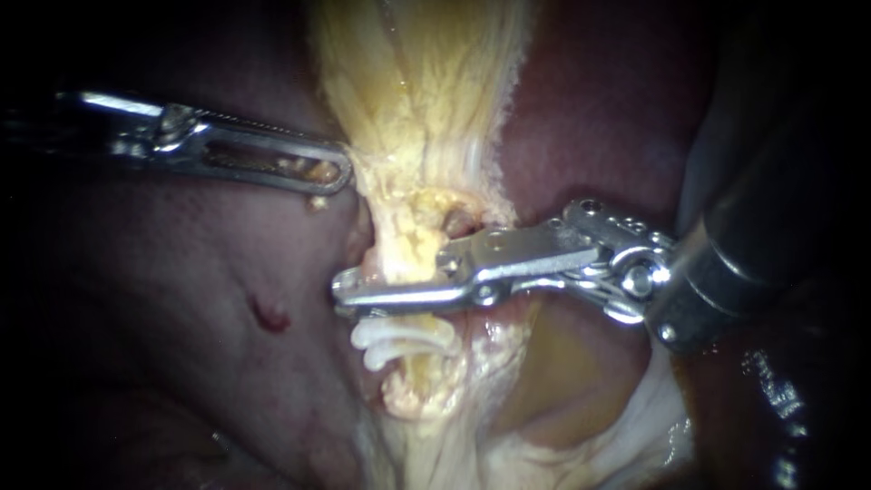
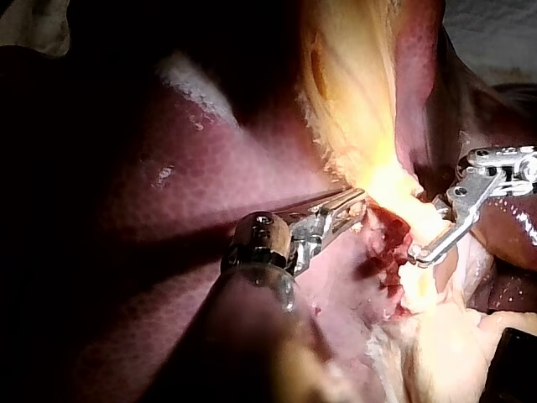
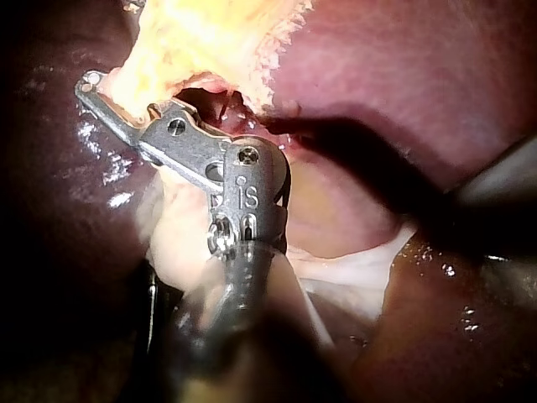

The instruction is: Clipping third clip left tube

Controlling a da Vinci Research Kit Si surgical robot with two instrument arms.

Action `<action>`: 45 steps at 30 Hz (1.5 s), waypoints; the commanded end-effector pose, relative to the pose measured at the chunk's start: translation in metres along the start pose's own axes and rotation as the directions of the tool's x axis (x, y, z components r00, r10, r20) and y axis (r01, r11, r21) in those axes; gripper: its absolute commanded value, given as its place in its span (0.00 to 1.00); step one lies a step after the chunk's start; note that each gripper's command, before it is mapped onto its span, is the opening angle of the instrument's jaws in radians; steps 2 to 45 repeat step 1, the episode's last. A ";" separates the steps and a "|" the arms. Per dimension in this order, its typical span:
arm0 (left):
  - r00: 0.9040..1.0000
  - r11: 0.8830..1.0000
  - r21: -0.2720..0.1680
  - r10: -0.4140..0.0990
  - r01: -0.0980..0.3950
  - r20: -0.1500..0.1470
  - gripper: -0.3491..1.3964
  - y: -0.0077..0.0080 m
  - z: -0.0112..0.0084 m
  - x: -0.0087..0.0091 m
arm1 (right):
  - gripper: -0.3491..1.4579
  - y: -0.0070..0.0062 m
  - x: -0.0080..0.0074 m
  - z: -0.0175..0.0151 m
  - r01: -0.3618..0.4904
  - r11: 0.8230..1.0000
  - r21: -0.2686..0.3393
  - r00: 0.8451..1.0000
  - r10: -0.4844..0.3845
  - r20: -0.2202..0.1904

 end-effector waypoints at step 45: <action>1.000 1.000 0.001 0.000 0.000 0.000 0.00 0.0000 0.0000 0.0000 | 0.00 0.0000 0.0000 0.0000 0.000 1.000 0.000 1.000 0.000 0.000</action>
